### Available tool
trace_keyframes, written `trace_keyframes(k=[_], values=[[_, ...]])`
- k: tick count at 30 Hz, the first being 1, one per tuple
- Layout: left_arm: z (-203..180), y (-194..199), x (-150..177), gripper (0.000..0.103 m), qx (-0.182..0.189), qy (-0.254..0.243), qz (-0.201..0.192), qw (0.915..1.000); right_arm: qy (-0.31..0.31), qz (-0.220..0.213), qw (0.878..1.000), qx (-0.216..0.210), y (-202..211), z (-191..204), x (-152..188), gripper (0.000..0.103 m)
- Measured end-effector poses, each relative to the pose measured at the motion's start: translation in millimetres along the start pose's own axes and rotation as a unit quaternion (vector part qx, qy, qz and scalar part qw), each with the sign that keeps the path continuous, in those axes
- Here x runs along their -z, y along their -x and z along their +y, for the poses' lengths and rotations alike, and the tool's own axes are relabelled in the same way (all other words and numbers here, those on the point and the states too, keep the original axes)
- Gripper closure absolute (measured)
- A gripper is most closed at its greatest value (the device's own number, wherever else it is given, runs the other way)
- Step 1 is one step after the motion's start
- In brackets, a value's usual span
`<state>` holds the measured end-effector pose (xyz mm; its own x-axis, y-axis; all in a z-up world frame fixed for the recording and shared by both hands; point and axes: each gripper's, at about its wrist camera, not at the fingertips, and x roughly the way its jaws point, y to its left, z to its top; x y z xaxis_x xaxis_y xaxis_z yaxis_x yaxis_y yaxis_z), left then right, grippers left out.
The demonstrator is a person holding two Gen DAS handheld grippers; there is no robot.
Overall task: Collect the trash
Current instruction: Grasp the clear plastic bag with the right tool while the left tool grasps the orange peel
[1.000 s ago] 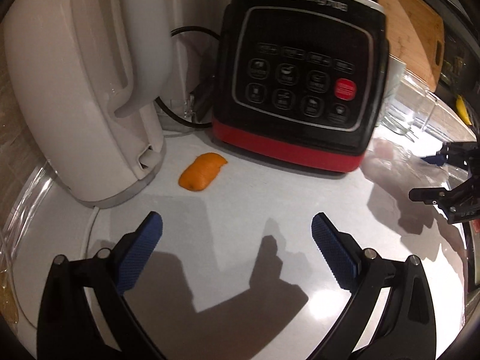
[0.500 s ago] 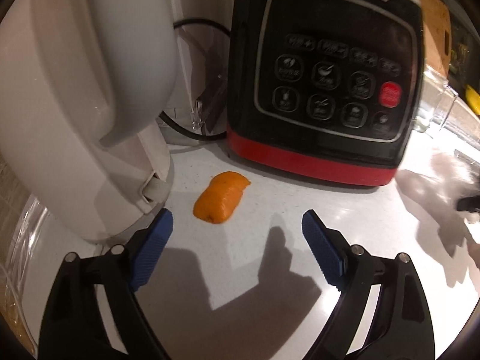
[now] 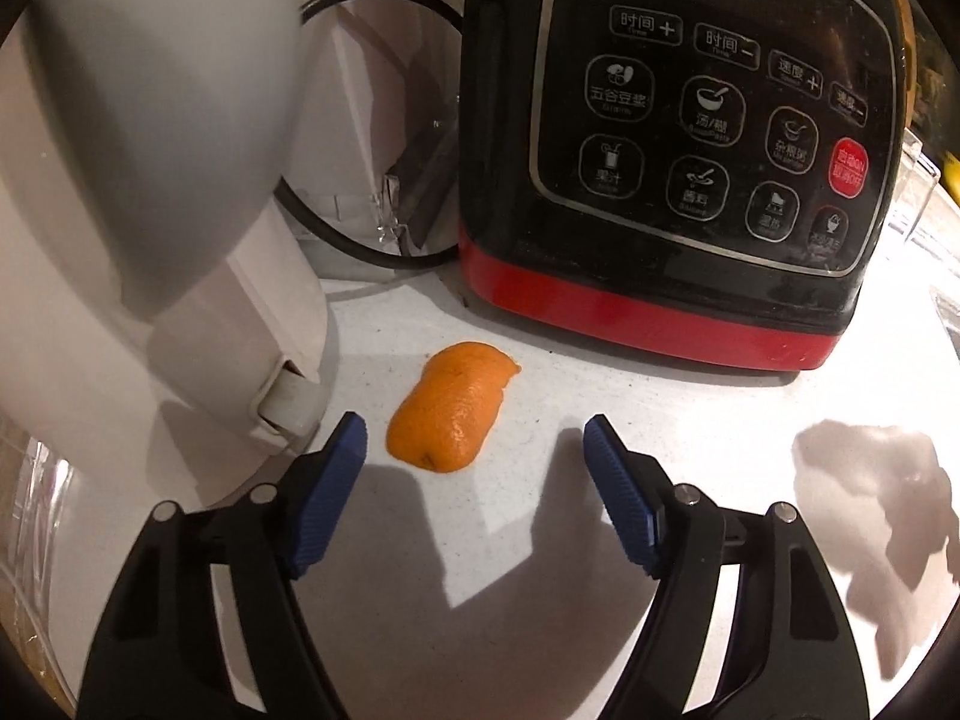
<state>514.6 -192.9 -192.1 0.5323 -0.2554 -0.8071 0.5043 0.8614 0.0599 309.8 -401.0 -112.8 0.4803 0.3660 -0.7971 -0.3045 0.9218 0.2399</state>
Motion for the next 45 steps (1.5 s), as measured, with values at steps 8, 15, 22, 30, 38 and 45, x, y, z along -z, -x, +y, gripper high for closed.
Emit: trace_keyframes(k=[8,15,22,30,38,45], values=[[3,-2,1,0.033,0.003,-0.005,-0.002,1.0,0.01,-0.009,1.0,-0.024,7,27,-2,0.089],[-2,1,8,0.038,0.006,-0.014,-0.004,0.9999,0.004,-0.008,0.999,-0.032,7,28,4,0.087],[10,-1,9,0.044,0.03,0.016,0.001,0.9994,-0.005,-0.008,0.999,-0.043,9,25,16,0.087],[19,-5,8,0.044,0.014,0.034,0.001,0.9993,-0.011,-0.005,0.999,-0.051,10,24,22,0.087],[19,-1,8,0.074,0.03,0.042,-0.003,0.9987,-0.018,-0.002,0.998,-0.056,9,27,24,0.087],[4,3,6,0.091,0.036,0.039,-0.004,0.9986,-0.02,0.002,0.998,-0.056,7,29,25,0.087]])
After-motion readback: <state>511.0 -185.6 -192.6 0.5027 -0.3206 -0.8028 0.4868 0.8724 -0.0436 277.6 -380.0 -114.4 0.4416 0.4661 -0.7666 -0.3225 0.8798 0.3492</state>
